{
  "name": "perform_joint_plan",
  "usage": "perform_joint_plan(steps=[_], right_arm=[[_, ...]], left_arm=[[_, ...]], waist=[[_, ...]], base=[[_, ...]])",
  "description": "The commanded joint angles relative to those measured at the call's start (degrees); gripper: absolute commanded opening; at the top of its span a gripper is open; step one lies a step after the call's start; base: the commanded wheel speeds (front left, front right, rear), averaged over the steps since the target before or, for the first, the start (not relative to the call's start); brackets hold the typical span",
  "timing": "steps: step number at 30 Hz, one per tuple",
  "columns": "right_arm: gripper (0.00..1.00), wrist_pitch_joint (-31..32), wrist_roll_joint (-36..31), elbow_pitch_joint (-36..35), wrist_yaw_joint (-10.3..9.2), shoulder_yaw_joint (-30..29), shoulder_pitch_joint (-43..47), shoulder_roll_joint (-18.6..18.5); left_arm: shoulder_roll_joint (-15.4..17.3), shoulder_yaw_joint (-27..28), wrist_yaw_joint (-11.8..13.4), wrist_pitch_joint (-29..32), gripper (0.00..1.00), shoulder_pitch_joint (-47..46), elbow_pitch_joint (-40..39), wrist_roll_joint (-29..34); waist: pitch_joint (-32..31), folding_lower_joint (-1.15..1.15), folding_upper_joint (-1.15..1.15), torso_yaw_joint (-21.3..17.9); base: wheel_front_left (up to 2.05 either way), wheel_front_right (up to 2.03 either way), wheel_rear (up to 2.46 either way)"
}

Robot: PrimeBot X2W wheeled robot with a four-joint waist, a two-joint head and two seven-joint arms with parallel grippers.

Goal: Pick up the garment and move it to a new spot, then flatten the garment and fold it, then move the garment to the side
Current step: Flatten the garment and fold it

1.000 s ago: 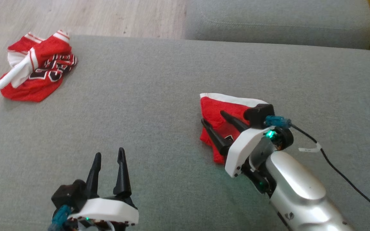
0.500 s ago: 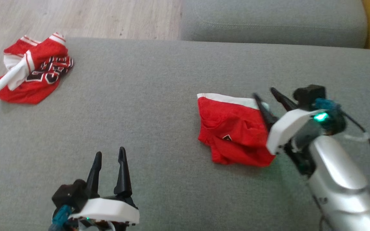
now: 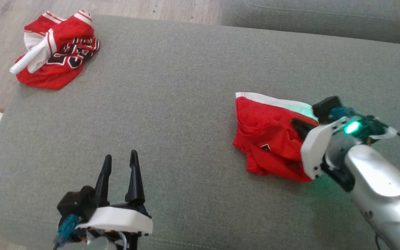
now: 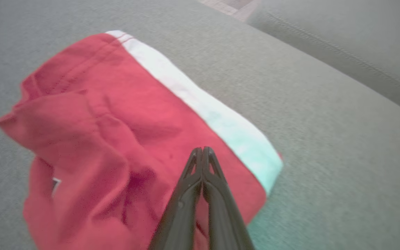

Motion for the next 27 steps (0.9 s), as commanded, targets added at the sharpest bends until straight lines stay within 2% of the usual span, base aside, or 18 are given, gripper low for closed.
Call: perform_joint_plan(steps=[1, 2, 3, 4, 10, 16, 21, 27], right_arm=[[0.0, 0.4, 2.7, -2.0, 0.37, 3.8, -1.7, -0.9], [0.0, 0.4, 2.7, -2.0, 0.37, 3.8, -1.7, -0.9], [0.0, 1.1, 5.7, -3.3, 0.37, 8.1, -1.8, -1.6], [0.0, 1.1, 5.7, -3.3, 0.37, 8.1, -1.8, -1.6], [0.0, 0.3, 12.4, -9.8, 0.37, 20.0, -3.1, -4.0], [0.0, -0.4, 15.3, -14.3, 0.37, 26.7, -3.4, -4.0], [0.0, -2.8, 16.6, -14.2, 0.37, 28.7, -3.3, -2.5], [0.0, -8.1, 16.3, -13.4, 0.37, 23.7, -5.4, -1.6]], left_arm=[[0.3, 2.4, -0.3, -0.4, 1.0, -2.7, -1.2, 0.6], [0.3, 2.4, -0.3, -0.4, 1.0, -2.7, -1.2, 0.6], [0.1, 2.5, -0.4, -0.5, 1.0, -2.7, -0.9, 0.7], [0.1, 2.5, -0.4, -0.5, 1.0, -2.7, -0.9, 0.7], [-0.1, 2.9, -0.4, -0.5, 1.0, -2.5, -0.6, 0.7], [-0.1, 3.0, -0.4, -0.6, 1.0, -2.4, -0.7, 0.8], [-0.2, 3.0, -0.5, -0.6, 1.0, -2.5, -0.5, 0.9], [0.2, 3.2, -0.4, -0.6, 1.0, -2.0, -0.3, 0.8]], waist=[[0.2, -0.01, 0.0, 0.3], [0.2, -0.01, 0.0, 0.3], [0.1, -0.01, 0.0, 0.4], [0.1, -0.01, 0.0, 0.4], [-0.4, -0.01, 0.0, -0.1], [-0.5, -0.01, 0.0, -0.9], [-0.6, -0.01, 0.0, -1.2], [-1.8, -0.01, 0.0, -1.6]], base=[[0.0, 0.0, 0.0], [0.0, 0.0, 0.0], [0.0, 0.0, 0.0], [0.0, 0.0, 0.0], [0.0, 0.0, 0.0], [0.0, 0.0, 0.0], [0.0, 0.0, 0.0], [0.0, 0.0, 0.0]])
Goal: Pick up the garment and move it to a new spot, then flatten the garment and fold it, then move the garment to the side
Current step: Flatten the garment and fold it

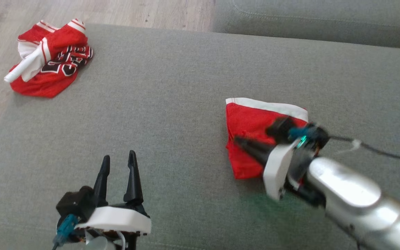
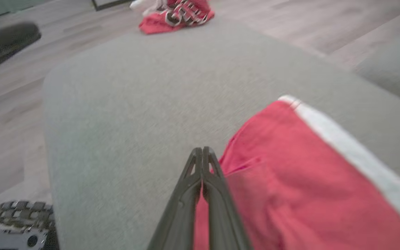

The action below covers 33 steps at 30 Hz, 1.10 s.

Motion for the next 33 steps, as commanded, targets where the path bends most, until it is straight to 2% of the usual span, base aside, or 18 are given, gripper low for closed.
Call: perform_joint_plan(steps=[1, 7, 13, 17, 26, 33], right_arm=[[0.0, -0.9, -0.5, -0.8, 0.37, -1.8, -2.2, -0.2], [0.0, 0.9, -1.3, 2.9, 0.37, -4.8, -3.6, -2.9], [0.0, 5.2, -0.1, 6.1, 0.37, -1.0, -5.8, -6.5], [0.0, 6.9, 1.5, 7.5, 0.37, 2.7, -7.4, -7.6], [0.0, 9.6, 9.0, 2.8, 0.37, 11.0, -8.2, -8.5], [0.0, 11.2, 10.3, -2.9, 0.37, 12.8, -7.4, -9.2]], left_arm=[[0.7, 2.5, 0.0, -0.5, 1.0, -2.0, -1.5, 0.4], [0.7, 1.7, -0.2, -0.2, 1.0, -2.0, -2.0, 0.5], [0.3, 1.3, -0.2, 0.0, 1.0, -2.4, -2.2, 0.7], [-0.1, 1.1, -0.4, -0.1, 1.0, -2.5, -2.0, 0.7], [-0.4, 1.3, -0.5, -0.2, 1.0, -2.2, -1.3, 0.8], [-0.4, 1.2, -0.5, -0.3, 1.0, -2.3, -1.3, 0.9]], waist=[[-0.4, 0.0, 0.0, 0.0], [-0.4, 0.0, 0.0, 1.4], [1.3, 0.0, 0.0, 4.0], [1.9, 0.0, 0.0, 5.0], [1.4, 0.0, 0.0, 4.8], [1.5, 0.0, 0.0, 3.8]], base=[[0.0, 0.0, 0.0], [0.0, 0.0, 0.0], [0.0, 0.0, 0.0], [0.0, 0.0, 0.0], [0.0, 0.0, 0.0], [0.0, 0.0, 0.0]])
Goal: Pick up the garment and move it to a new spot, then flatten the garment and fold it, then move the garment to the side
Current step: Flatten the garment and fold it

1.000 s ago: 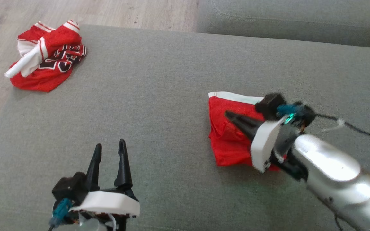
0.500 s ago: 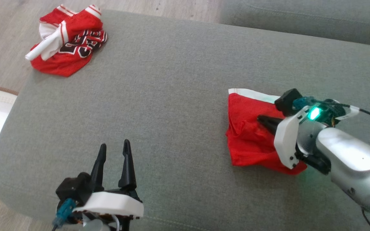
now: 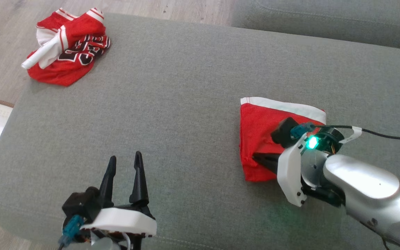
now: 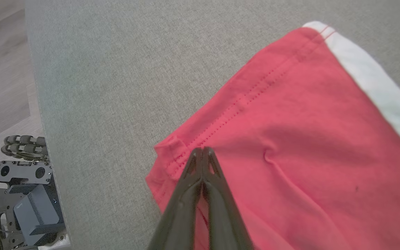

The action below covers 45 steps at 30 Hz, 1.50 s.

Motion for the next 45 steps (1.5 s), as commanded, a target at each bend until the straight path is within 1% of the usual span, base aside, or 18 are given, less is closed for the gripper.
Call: perform_joint_plan(steps=[1, 8, 12, 15, 20, 21, 22, 23, 25, 26, 27, 31, 32, 34, 40, 42, 43, 45], right_arm=[[0.0, 0.1, -0.2, -1.4, 0.37, -0.5, -0.2, -1.0], [0.0, 0.7, -2.1, -1.7, 0.37, -0.5, 2.6, 1.1], [0.0, -0.4, -2.0, -1.0, 0.37, -0.4, 3.2, 1.8], [0.0, -3.3, -1.2, -0.3, 0.37, -0.4, 2.7, 2.2], [0.0, -11.0, 1.0, 1.8, 0.37, -1.7, 1.5, 3.1], [0.08, -12.6, 1.3, 2.3, 0.37, -2.4, 1.5, 3.3], [0.23, -14.1, 1.6, 2.8, 0.37, -3.1, 1.5, 3.5], [0.31, -15.6, 1.9, 3.5, 0.37, -4.1, 1.8, 3.7], [0.65, -18.5, 2.0, 5.4, 0.37, -6.7, 2.4, 4.1], [0.96, -19.9, 1.7, 6.5, 0.37, -8.0, 2.9, 4.4], [1.0, -21.2, 1.3, 7.6, 0.37, -9.4, 3.4, 4.8], [1.0, -26.1, -0.2, 12.0, 0.37, -16.0, 6.2, 6.5], [1.0, -26.1, -0.2, 12.0, 0.37, -16.0, 6.2, 6.5], [1.0, -28.1, -1.5, 14.4, 0.37, -19.8, 7.9, 7.6], [1.0, -31.3, -9.6, 19.3, 0.37, -33.0, 14.0, 12.3], [1.0, -31.6, -13.0, 19.1, 0.37, -37.8, 16.8, 14.0], [1.0, -31.8, -16.9, 18.0, 0.37, -42.8, 19.9, 15.8], [1.0, -31.8, -21.3, 16.2, 0.37, -47.6, 23.3, 17.9]], left_arm=[[0.4, 2.0, -0.1, -0.4, 1.0, -2.4, -1.4, 0.4], [0.6, 2.2, 0.0, -0.4, 1.0, -2.6, -1.3, 0.4], [0.7, 2.4, 0.0, -0.4, 1.0, -2.7, -1.1, 0.3], [0.8, 2.5, 0.0, -0.4, 1.0, -2.5, -1.0, 0.2], [1.4, 2.9, 0.2, -0.5, 1.0, -1.9, -1.0, 0.2], [1.6, 2.9, 0.2, -0.5, 1.0, -1.8, -1.0, 0.3], [1.8, 2.8, 0.2, -0.5, 1.0, -1.7, -1.0, 0.4], [2.0, 2.7, 0.2, -0.4, 1.0, -1.6, -0.9, 0.6], [2.4, 2.5, 0.2, -0.4, 1.0, -1.4, -0.8, 0.9], [2.6, 2.4, 0.2, -0.3, 1.0, -1.4, -0.7, 1.0], [2.7, 2.3, 0.2, -0.3, 1.0, -1.3, -0.6, 1.1], [2.9, 2.1, -0.1, -0.3, 1.0, -1.0, 0.0, 1.4], [2.9, 2.1, -0.1, -0.3, 1.0, -1.0, 0.0, 1.4], [2.9, 2.2, -0.3, -0.4, 1.0, -0.8, 0.5, 1.5], [2.8, 2.7, -1.1, -0.6, 1.0, 1.3, 1.5, 1.9], [2.7, 2.9, -1.3, -0.7, 1.0, 2.2, 1.6, 2.2], [2.8, 2.9, -1.8, -0.7, 1.0, 3.3, 1.7, 2.6], [2.8, 3.2, -2.0, -0.7, 1.0, 4.4, 1.8, 2.8]], waist=[[0.1, 0.0, 0.0, -0.2], [0.4, 0.0, 0.0, -0.7], [0.2, 0.0, 0.0, -1.0], [-0.4, 0.0, 0.0, -1.5], [-2.4, 0.0, 0.0, -2.5], [-2.9, 0.0, 0.0, -2.7], [-3.5, 0.0, 0.0, -3.0], [-4.1, 0.0, 0.0, -3.4], [-5.3, 0.0, 0.0, -4.1], [-5.8, 0.0, 0.0, -4.5], [-6.3, 0.0, 0.0, -5.0], [-7.7, 0.0, 0.0, -6.8], [-7.7, 0.0, 0.0, -6.8], [-8.3, 0.0, 0.0, -7.7], [-9.8, 0.0, 0.0, -10.3], [-10.2, 0.0, 0.0, -10.8], [-10.5, 0.0, 0.0, -11.2], [-10.8, 0.0, 0.0, -11.5]], base=[[0.0, 0.0, 0.0], [0.0, 0.0, 0.0], [0.0, 0.0, 0.0], [0.0, 0.0, 0.0], [0.0, 0.0, 0.0], [0.0, 0.0, 0.0], [0.0, 0.0, 0.0], [0.0, 0.0, 0.0], [0.0, 0.0, 0.0], [0.0, 0.0, 0.0], [0.0, 0.0, 0.0], [0.0, 0.0, 0.0], [0.0, 0.0, 0.0], [0.0, 0.0, 0.0], [0.0, 0.0, 0.0], [0.0, 0.0, 0.0], [0.0, 0.0, 0.0], [0.0, 0.0, 0.0]])
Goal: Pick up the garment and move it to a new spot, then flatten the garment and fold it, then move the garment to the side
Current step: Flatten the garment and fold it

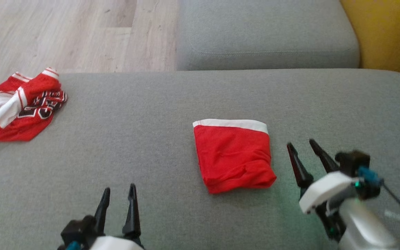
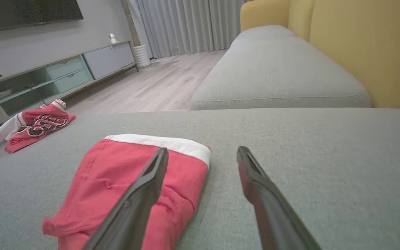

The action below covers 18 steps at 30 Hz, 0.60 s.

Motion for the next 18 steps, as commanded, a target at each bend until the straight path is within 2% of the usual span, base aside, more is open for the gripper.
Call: perform_joint_plan(steps=[1, 5, 8, 11, 18], right_arm=[[1.0, -0.8, -2.9, -3.0, 0.37, -2.0, 1.2, 1.5], [1.0, -0.7, -11.9, -9.2, 0.37, -10.8, 8.9, 6.6], [1.0, 0.9, -16.0, -14.7, 0.37, -14.8, 13.6, 8.9], [1.0, 3.0, -19.6, -20.0, 0.37, -17.0, 16.5, 9.5], [1.0, 6.4, -19.2, -27.3, 0.37, -18.2, 20.4, 9.6]], left_arm=[[0.9, 2.9, -0.3, -0.7, 1.0, -1.3, -1.4, 0.8], [0.8, 3.7, -0.4, -0.7, 1.0, 0.4, -1.2, 1.5], [0.8, 4.1, -0.5, -0.7, 1.0, 1.3, -1.0, 2.3], [0.8, 4.2, -0.5, -0.7, 1.0, 1.4, -0.9, 3.2], [0.6, 4.5, -0.7, -0.7, 1.0, 0.8, -1.0, 4.4]], waist=[[-0.3, 0.01, 0.0, -0.2], [-0.7, 0.01, 0.0, -0.2], [-0.8, 0.01, 0.0, -0.3], [-0.8, 0.01, 0.0, -0.3], [-0.7, 0.01, 0.0, 0.1]], base=[[0.0, 0.0, 0.0], [0.0, 0.0, 0.0], [0.0, 0.0, 0.0], [0.0, 0.0, 0.0], [0.0, 0.0, 0.0]])
